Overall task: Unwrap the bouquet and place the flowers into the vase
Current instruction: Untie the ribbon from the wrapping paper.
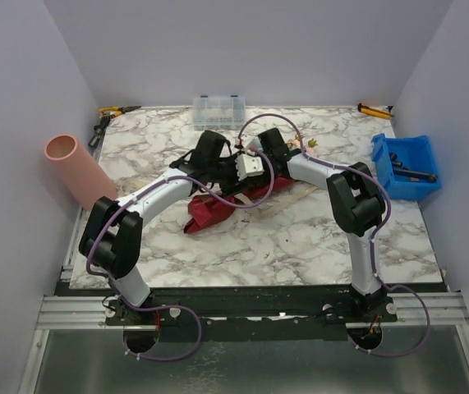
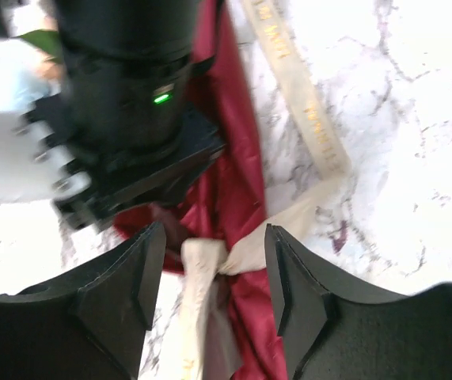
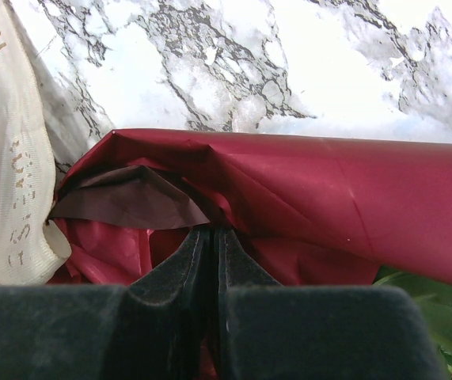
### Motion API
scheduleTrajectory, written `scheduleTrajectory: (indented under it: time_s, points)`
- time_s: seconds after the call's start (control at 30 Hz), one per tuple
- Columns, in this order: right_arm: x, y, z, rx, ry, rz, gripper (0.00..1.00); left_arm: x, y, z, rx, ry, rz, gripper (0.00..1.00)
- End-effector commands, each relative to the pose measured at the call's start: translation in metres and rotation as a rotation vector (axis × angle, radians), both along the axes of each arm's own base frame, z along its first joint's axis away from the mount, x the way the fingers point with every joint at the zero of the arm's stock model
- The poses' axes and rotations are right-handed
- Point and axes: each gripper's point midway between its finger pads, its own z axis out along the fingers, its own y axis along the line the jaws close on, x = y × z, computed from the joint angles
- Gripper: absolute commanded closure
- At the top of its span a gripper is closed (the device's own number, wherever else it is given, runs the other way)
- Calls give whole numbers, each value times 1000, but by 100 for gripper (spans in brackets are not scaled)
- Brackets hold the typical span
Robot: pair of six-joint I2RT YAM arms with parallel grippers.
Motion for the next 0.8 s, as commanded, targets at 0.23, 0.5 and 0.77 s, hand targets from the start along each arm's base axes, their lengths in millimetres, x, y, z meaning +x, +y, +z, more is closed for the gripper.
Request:
scheduleTrajectory:
  time_s: [0.23, 0.5, 0.77]
  points:
    - [-59, -54, -97, -281, 246, -16, 90, 35, 40, -14, 1, 27, 78, 43]
    - [-59, -54, -97, -281, 246, -15, 90, 45, 38, -46, 45, 75, 79, 40]
    - [-59, -54, -97, -282, 246, -17, 90, 53, 40, -50, 61, 83, 114, 71]
